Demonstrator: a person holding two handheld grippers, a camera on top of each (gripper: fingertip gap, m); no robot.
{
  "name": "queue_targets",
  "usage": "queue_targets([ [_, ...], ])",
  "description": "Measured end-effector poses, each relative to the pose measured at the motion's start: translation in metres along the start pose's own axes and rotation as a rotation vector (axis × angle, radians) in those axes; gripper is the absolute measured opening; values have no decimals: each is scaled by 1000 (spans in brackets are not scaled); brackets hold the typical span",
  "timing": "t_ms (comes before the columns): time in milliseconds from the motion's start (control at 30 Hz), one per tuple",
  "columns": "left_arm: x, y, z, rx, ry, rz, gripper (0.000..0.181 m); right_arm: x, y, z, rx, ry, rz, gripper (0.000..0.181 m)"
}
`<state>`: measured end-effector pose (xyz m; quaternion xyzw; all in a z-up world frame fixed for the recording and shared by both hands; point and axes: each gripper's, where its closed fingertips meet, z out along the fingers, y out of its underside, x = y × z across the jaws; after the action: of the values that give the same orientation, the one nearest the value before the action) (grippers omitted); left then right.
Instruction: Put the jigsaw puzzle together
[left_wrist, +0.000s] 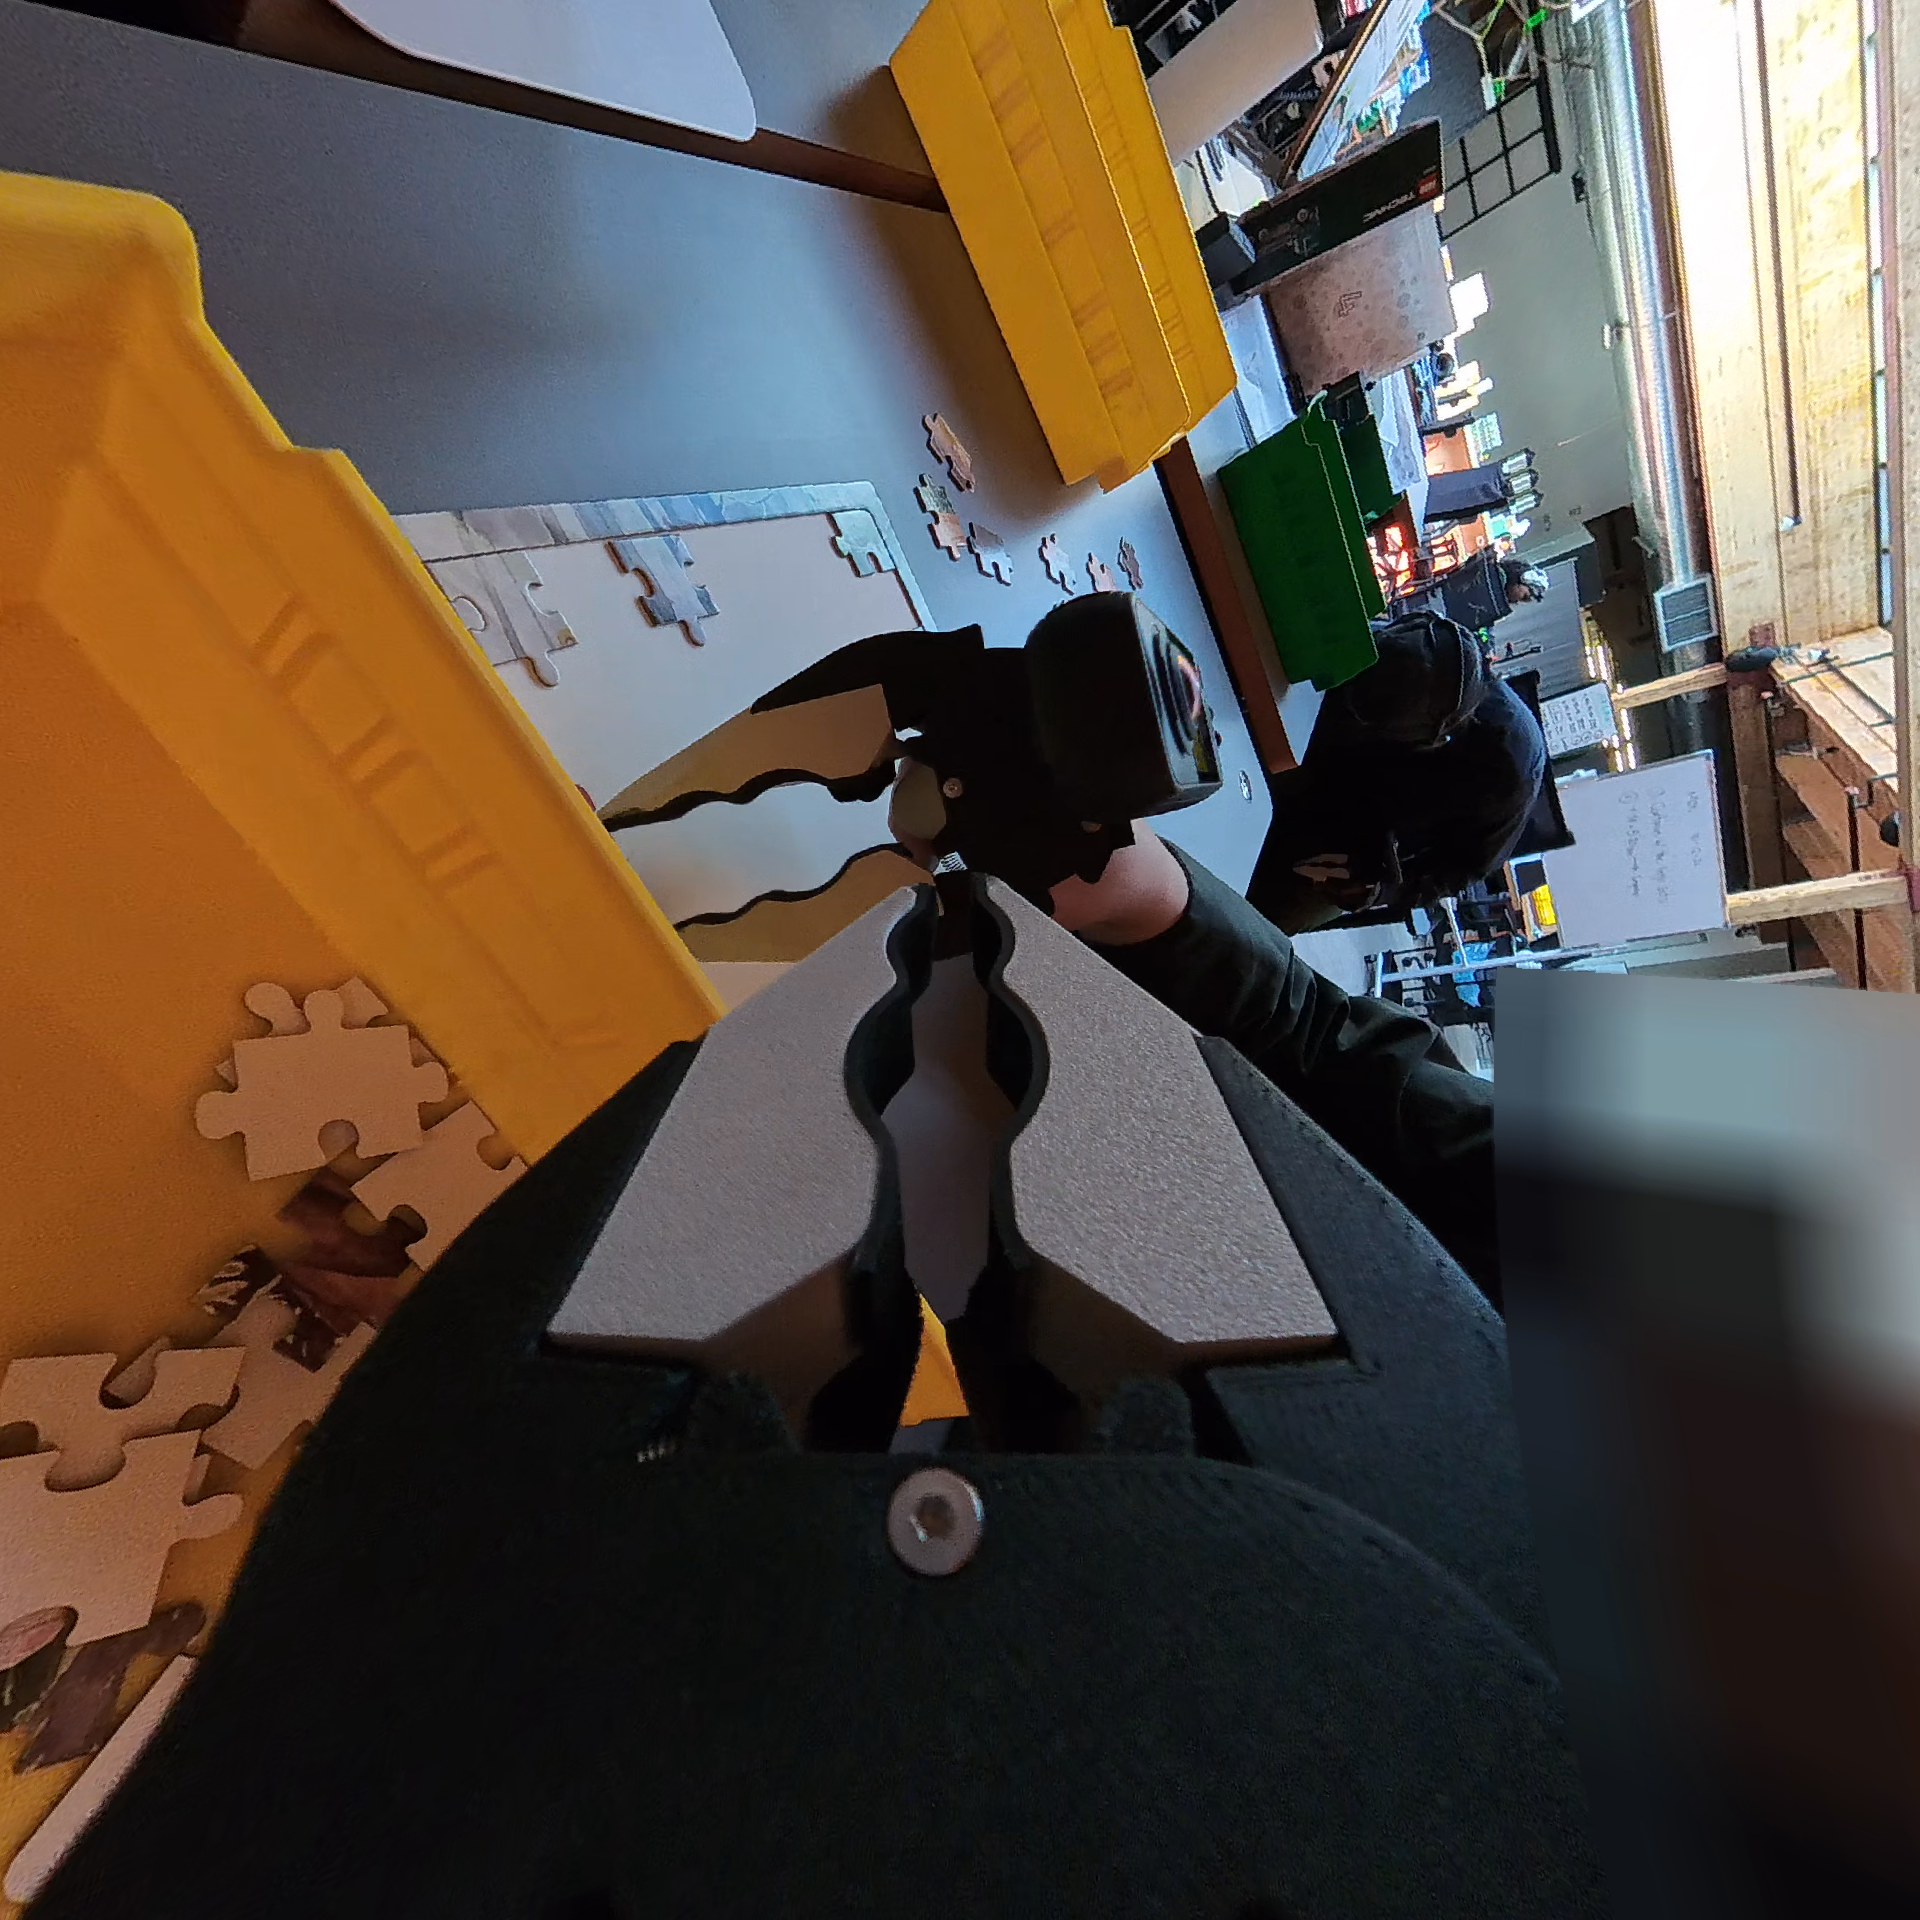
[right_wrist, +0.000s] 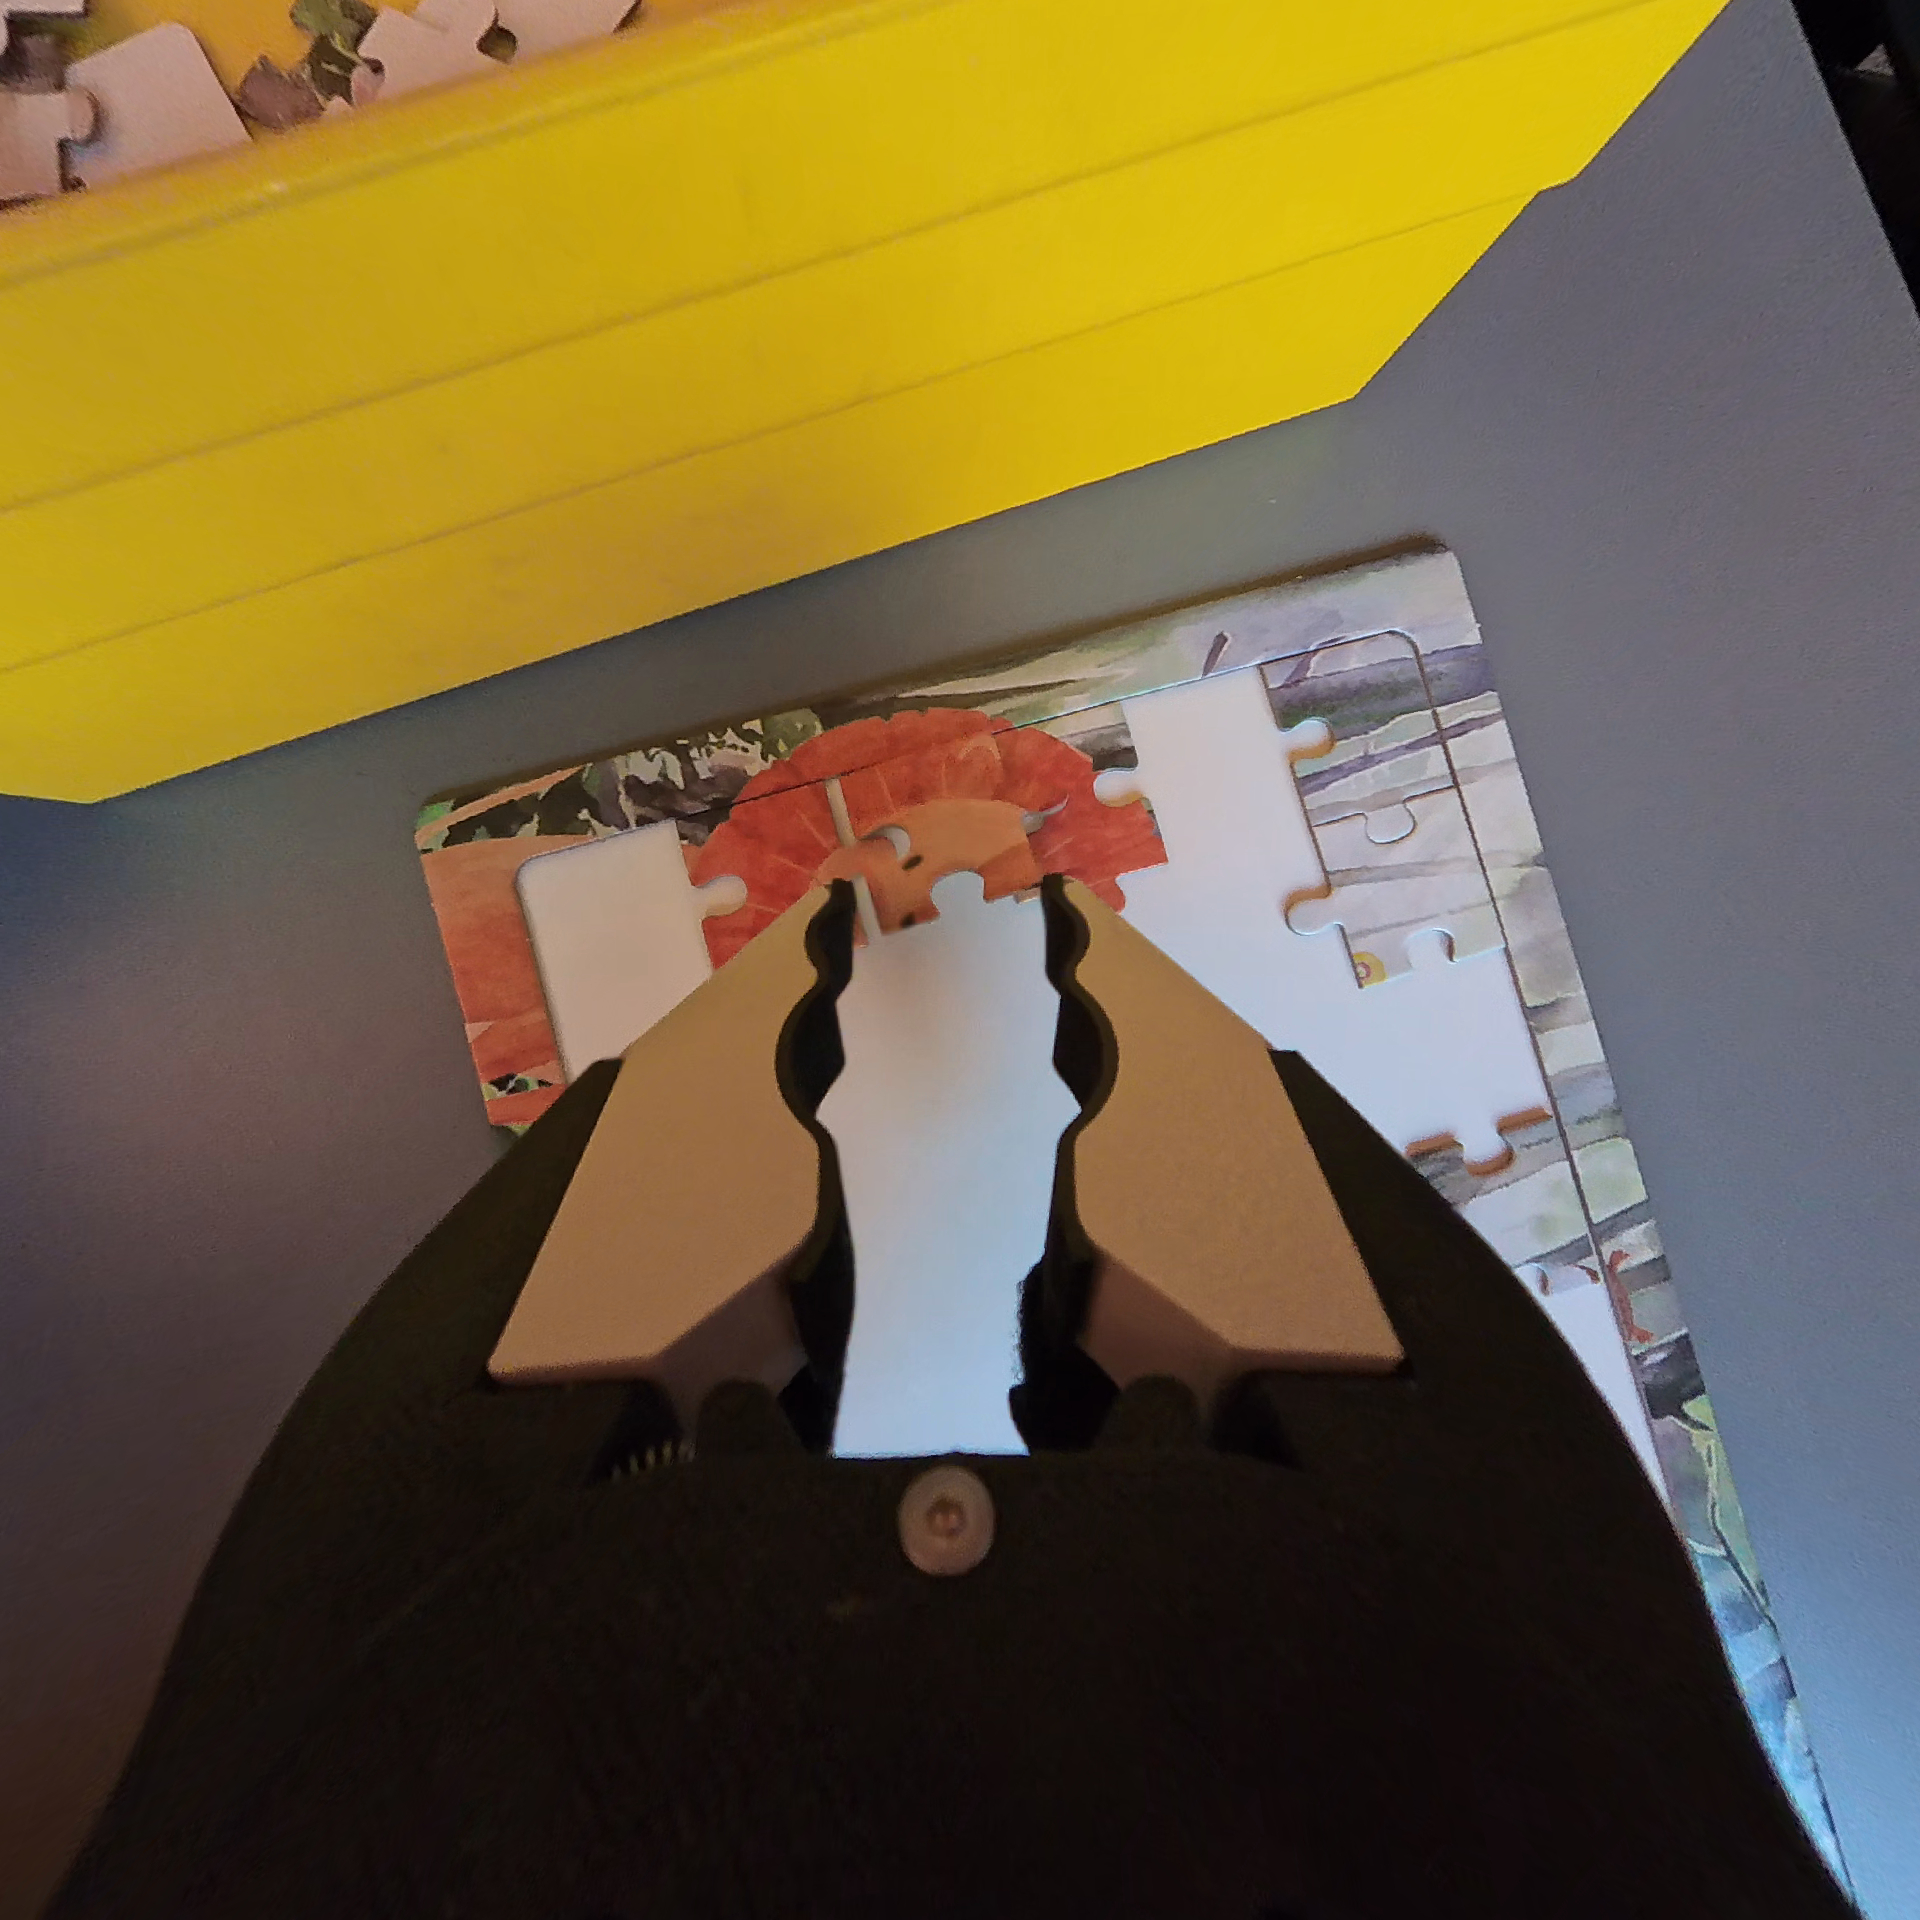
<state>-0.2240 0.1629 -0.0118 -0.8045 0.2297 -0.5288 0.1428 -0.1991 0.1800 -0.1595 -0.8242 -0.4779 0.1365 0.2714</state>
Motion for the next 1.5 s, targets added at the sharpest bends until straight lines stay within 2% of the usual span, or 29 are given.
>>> queue_targets([
  [233,-1,0,0,3,0,-10,4,6,-5,-12,63,-15,41,35],
  [367,-2,0,1,-2,-2,-16,4,8,-12,-6,157,-61,114,35],
  [500,-2,0,2,-4,2,-21,4,8,-10,-1,178,-111,176,32],
  [867,-3,1,4,-14,5,-30,4,6,-5,4,159,-77,82,22],
  [1233,-4,6,9,-47,10,-45,5,2,-3,3,132,-73,51,22],
  [1500,-5,3,5,-25,8,-49,4,-4,-13,1,191,-85,35,23],
])
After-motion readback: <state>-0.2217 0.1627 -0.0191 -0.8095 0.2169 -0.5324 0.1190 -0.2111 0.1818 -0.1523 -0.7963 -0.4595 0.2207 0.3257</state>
